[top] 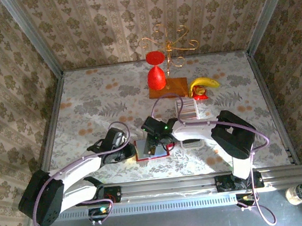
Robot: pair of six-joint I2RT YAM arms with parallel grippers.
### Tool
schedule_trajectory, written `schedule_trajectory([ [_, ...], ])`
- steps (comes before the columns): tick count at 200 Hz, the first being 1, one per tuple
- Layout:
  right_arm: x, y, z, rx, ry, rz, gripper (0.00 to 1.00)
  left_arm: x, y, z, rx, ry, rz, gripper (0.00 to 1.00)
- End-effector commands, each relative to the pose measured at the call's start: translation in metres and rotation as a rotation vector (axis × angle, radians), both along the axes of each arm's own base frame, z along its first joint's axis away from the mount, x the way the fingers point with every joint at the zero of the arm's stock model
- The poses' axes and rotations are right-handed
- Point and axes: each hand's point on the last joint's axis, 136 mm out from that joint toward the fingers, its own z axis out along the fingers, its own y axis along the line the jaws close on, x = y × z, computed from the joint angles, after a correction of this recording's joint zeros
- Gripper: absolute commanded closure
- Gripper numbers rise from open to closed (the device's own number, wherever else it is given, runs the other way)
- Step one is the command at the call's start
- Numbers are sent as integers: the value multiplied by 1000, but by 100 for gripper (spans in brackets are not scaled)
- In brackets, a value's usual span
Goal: Put the credit cards into the card holder
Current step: Insert the credit card into the card slot.
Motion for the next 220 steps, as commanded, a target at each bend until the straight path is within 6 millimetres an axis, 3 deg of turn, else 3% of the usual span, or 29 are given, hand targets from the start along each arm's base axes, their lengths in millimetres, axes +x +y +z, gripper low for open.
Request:
schedule_trajectory([
  [1,-10,-12,-15,-106,30,44,60,12,-11,11,-48,-22,-2,76],
  [66,-26,-30,-22,-205,58,142,61,9,-5,-3,-6,9,9,75],
  [109,-28,-30,-18,-235,44,211,62,7,-1,-11,19,28,11,75],
  [166,-35,-5,-16,-167,23,275,62,3,0,-14,14,37,14,75],
  [220,-36,-1,-7,-91,-26,271,61,4,0,-14,8,37,17,75],
])
